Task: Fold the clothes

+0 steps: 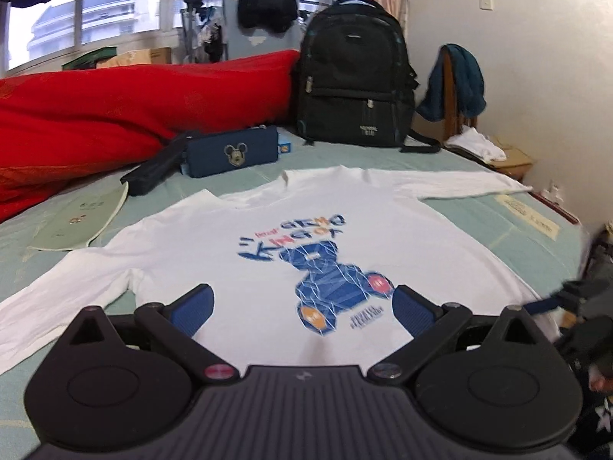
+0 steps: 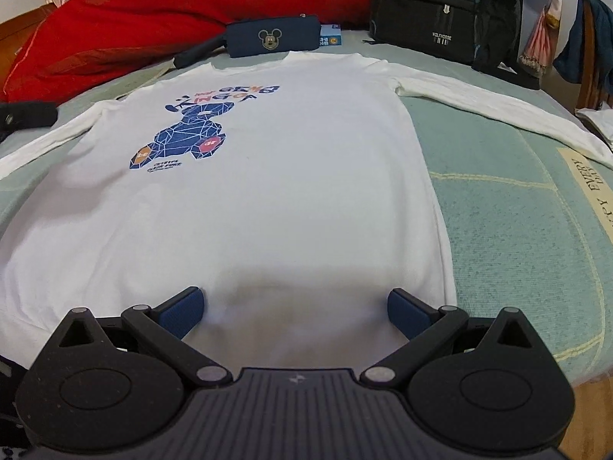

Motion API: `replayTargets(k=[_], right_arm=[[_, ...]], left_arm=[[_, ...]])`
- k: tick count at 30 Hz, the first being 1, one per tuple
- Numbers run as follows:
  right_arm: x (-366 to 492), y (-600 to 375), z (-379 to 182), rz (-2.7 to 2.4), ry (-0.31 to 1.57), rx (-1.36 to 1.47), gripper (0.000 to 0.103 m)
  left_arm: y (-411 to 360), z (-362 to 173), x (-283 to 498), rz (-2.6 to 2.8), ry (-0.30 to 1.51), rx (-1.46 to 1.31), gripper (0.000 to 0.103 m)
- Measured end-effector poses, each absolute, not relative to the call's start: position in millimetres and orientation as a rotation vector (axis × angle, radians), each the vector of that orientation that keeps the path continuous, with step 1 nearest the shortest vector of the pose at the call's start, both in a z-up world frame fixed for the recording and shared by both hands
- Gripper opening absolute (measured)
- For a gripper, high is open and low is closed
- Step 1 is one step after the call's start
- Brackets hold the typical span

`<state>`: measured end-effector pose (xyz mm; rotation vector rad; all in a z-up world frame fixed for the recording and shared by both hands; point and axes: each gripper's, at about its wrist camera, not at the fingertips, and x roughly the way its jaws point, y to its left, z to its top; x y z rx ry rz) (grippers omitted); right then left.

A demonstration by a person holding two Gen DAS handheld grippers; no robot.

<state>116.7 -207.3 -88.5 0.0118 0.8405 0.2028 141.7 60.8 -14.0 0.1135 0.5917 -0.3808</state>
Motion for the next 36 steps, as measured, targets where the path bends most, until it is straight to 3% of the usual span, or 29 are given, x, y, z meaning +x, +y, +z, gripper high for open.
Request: replayTargets(k=[9, 12, 22, 30, 36], right_arm=[[106, -211, -92, 0.24, 0.778, -0.004, 0.103], [105, -213, -92, 0.258, 0.773, -0.011, 0.103], [96, -216, -96, 0.305, 0.726, -0.05, 0.103], [93, -216, -97, 0.313, 0.708, -0.063, 0.103], [91, -216, -98, 0.314, 0.696, -0.069, 0.103]], left_arm=[[46, -70, 117, -0.362, 0.785, 0.241, 0.101], [53, -84, 103, -0.339, 0.775, 0.197, 0.101], [63, -83, 69, -0.282, 0.76, 0.176, 0.102], [43, -55, 96, -0.299, 0.684, 0.181, 0.102], [32, -81, 94, -0.293, 0.77, 0.223, 0.102]])
